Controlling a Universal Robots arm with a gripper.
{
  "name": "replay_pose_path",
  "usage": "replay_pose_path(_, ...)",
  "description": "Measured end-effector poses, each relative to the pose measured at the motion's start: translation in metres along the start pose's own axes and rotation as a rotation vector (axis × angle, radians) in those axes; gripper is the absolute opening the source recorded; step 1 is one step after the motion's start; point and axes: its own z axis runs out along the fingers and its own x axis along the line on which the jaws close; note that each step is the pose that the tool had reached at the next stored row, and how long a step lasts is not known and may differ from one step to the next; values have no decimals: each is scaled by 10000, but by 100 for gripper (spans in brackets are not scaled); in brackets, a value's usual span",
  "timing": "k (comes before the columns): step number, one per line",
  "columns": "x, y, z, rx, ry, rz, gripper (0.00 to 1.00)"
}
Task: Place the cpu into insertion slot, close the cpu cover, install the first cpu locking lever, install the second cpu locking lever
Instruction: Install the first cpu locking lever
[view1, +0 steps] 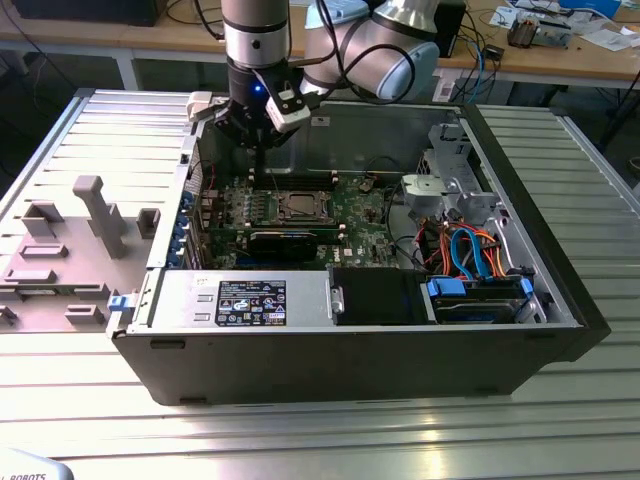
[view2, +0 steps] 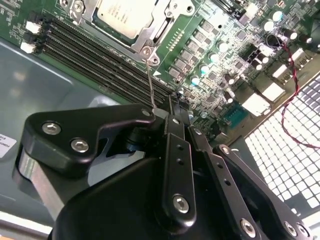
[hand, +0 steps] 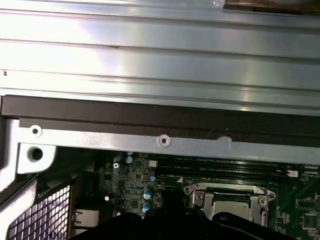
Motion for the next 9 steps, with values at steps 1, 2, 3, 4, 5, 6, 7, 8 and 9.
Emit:
replay_pose_path(1,-4,0,0,-1,0,0,11)
replay_pose_path(2,-11,-1,0,0,-1,1,11)
replay_pose_path(3,-15,-1,1,-1,-1,2,11)
replay_pose_path(4,-19,-1,1,-1,-1,1,11)
replay_pose_path(5,-20,-1,1,0,-1,1,11)
replay_pose_path(6,-22,-1,1,1,-1,1,11)
replay_pose_path(7,-25,-2,1,0,-1,1,11)
replay_pose_path(8,-28,-2,1,0,-1,-1,11)
replay_pose_path(9,-30,-2,1,0,-1,1,11)
